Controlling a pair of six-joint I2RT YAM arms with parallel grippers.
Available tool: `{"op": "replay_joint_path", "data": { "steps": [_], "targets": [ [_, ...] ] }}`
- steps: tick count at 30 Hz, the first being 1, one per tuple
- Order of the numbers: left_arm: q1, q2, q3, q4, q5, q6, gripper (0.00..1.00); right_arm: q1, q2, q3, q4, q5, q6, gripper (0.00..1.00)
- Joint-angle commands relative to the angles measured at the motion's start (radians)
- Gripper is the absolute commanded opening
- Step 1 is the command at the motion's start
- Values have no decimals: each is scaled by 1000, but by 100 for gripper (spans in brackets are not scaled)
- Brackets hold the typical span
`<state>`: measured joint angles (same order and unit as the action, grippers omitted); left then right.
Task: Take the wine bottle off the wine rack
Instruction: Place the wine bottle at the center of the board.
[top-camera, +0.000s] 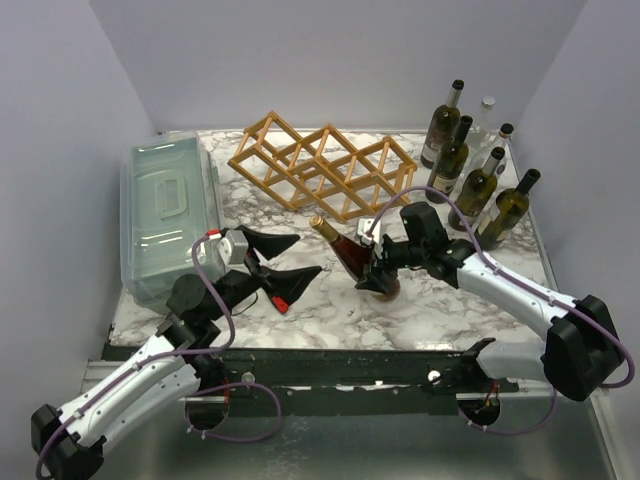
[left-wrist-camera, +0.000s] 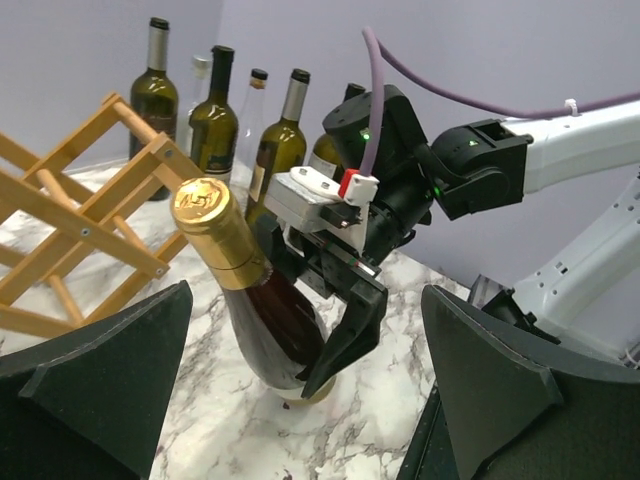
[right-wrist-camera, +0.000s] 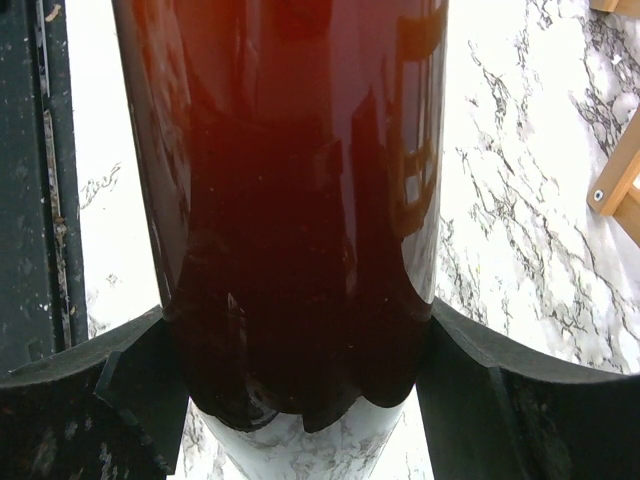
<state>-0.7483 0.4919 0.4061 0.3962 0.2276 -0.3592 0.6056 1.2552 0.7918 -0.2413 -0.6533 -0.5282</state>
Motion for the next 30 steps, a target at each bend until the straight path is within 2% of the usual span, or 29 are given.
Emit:
{"op": "replay_joint_path", "data": {
  "steps": [1, 9, 15, 17, 26, 30],
  "targets": [
    [-3, 102, -29, 247, 101, 0, 99, -16, -79, 26, 206, -112, 55, 26],
    [-20, 364, 8, 460, -20, 8, 99, -41, -95, 28, 209, -139, 86, 26],
    [-30, 533, 56, 649, 12, -56, 95, -47, -94, 32, 212, -174, 102, 26],
    [-38, 578, 68, 702, 4, -70, 89, -53, -95, 33, 216, -184, 110, 26],
    [-39, 686, 74, 817, -40, -143, 50, -66, -102, 28, 204, -203, 130, 26],
    [-41, 730, 86, 857, -61, -156, 50, -68, -99, 32, 205, -205, 135, 26]
  ]
}}
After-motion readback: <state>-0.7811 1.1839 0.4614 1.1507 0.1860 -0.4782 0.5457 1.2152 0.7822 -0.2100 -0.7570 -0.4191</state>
